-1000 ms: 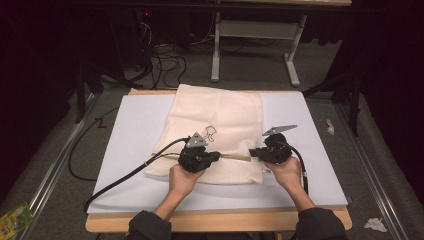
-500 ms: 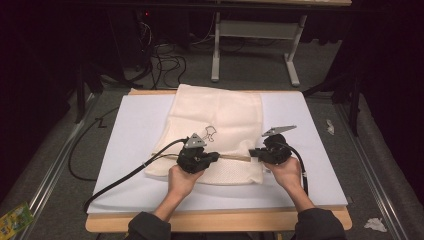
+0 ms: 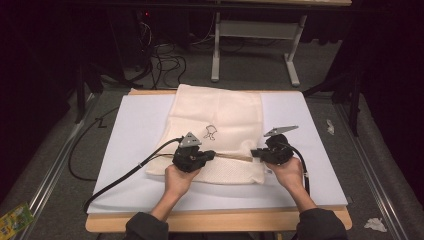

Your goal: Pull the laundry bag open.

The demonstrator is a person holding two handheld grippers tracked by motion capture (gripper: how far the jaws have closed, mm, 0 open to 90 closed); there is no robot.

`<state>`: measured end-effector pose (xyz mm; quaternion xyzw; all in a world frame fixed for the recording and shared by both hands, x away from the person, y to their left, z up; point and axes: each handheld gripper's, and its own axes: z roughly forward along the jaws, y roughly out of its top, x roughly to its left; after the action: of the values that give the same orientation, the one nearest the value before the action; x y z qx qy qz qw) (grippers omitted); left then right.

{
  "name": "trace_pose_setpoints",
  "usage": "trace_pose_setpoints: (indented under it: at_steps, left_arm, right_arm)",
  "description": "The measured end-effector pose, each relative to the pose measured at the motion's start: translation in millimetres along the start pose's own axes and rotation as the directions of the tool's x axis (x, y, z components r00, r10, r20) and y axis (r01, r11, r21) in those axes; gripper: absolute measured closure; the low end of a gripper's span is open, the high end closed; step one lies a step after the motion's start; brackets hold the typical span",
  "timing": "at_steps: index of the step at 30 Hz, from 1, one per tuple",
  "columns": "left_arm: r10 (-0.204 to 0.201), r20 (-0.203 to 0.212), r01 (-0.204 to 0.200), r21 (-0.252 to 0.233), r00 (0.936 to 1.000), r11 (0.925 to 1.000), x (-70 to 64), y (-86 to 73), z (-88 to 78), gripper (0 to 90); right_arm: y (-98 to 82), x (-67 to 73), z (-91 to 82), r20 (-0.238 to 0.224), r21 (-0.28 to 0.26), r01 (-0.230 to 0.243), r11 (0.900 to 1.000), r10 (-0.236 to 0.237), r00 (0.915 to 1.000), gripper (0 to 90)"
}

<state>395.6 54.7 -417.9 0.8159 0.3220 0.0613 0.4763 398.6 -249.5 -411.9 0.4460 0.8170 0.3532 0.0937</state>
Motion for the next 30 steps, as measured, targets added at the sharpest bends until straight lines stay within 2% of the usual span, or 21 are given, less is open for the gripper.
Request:
trace_pose_setpoints:
  at_steps: [9,30]
  left_arm:
    - [-0.005,-0.007,0.005,-0.005,1.0000,1.0000,3.7,-0.7,-9.6,87.2]
    - [-0.006,-0.023,0.006,-0.006,0.9997,1.0000,8.2,-1.6,-15.9,87.2]
  right_arm:
    - [3.1,0.4,-0.4,-0.001,-0.001,0.001,1.000,-0.001,1.0000,88.7]
    - [1.9,-1.7,-2.5,-0.010,-0.006,-0.004,1.000,0.003,0.9999,88.7]
